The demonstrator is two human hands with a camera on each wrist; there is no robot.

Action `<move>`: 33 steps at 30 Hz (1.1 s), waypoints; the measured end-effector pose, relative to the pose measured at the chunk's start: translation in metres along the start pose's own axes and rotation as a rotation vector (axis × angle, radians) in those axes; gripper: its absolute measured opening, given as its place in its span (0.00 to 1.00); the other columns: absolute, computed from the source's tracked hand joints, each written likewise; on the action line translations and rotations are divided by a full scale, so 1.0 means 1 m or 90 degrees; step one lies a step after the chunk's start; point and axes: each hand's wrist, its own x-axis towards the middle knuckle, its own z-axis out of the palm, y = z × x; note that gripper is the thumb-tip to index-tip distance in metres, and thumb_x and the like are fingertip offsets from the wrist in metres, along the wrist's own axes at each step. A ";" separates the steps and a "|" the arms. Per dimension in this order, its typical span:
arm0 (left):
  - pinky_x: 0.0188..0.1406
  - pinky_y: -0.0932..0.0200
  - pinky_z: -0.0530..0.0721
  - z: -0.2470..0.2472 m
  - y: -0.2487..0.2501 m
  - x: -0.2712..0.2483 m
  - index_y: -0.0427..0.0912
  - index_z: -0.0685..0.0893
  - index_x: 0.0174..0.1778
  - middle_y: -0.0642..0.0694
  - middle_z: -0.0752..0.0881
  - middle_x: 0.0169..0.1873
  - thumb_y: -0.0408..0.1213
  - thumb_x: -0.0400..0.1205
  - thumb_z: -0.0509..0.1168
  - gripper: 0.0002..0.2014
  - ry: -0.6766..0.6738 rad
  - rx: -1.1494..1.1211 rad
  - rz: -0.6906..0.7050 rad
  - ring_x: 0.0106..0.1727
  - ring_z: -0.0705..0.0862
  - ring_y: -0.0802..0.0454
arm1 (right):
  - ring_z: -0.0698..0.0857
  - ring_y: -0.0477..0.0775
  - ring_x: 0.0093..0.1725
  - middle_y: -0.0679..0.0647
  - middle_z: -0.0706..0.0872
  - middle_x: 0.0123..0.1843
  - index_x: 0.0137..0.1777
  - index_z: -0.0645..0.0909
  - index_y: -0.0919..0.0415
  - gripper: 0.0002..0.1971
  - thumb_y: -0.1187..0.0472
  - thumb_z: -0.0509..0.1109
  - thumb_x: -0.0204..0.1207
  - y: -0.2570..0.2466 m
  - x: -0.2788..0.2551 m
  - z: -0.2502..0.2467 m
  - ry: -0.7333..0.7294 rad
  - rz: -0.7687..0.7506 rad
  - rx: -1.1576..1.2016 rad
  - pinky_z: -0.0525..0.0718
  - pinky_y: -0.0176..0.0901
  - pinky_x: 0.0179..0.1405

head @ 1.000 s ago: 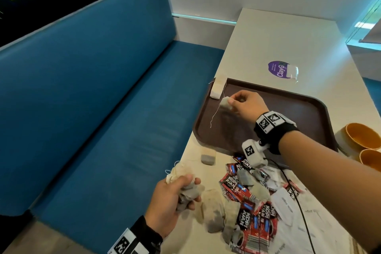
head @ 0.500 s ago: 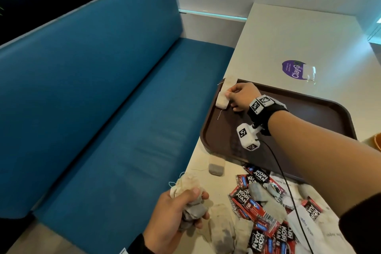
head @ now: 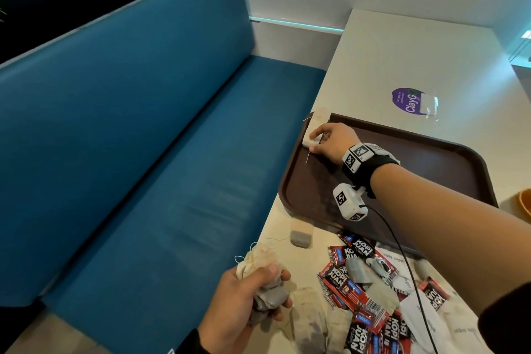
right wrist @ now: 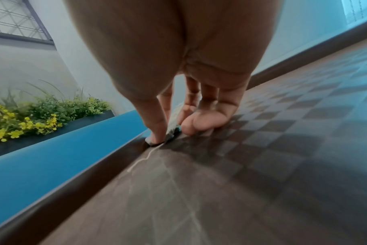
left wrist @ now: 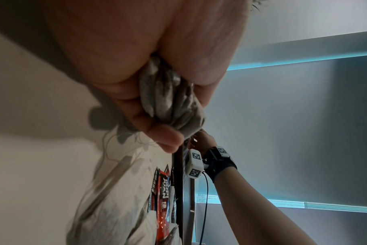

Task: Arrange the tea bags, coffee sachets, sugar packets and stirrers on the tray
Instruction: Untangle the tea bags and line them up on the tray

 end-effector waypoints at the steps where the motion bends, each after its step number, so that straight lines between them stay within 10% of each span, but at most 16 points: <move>1: 0.24 0.55 0.82 -0.001 0.000 0.001 0.23 0.90 0.47 0.27 0.86 0.35 0.39 0.74 0.76 0.18 0.002 -0.001 -0.001 0.32 0.85 0.37 | 0.82 0.50 0.43 0.47 0.81 0.41 0.52 0.88 0.48 0.13 0.55 0.85 0.70 0.000 0.001 0.000 0.002 0.001 -0.006 0.75 0.41 0.45; 13: 0.29 0.52 0.83 0.000 -0.003 -0.001 0.28 0.92 0.44 0.28 0.87 0.42 0.37 0.75 0.74 0.13 0.013 -0.043 0.017 0.38 0.87 0.36 | 0.82 0.49 0.37 0.47 0.82 0.37 0.55 0.88 0.53 0.12 0.59 0.82 0.73 -0.008 -0.036 -0.025 0.036 0.004 0.142 0.80 0.43 0.42; 33: 0.34 0.50 0.88 0.025 0.002 -0.068 0.22 0.89 0.53 0.28 0.88 0.44 0.30 0.70 0.72 0.18 -0.147 -0.029 0.030 0.37 0.90 0.37 | 0.87 0.52 0.34 0.57 0.89 0.43 0.57 0.88 0.53 0.09 0.60 0.79 0.78 -0.045 -0.329 -0.009 -0.074 0.044 0.510 0.85 0.50 0.33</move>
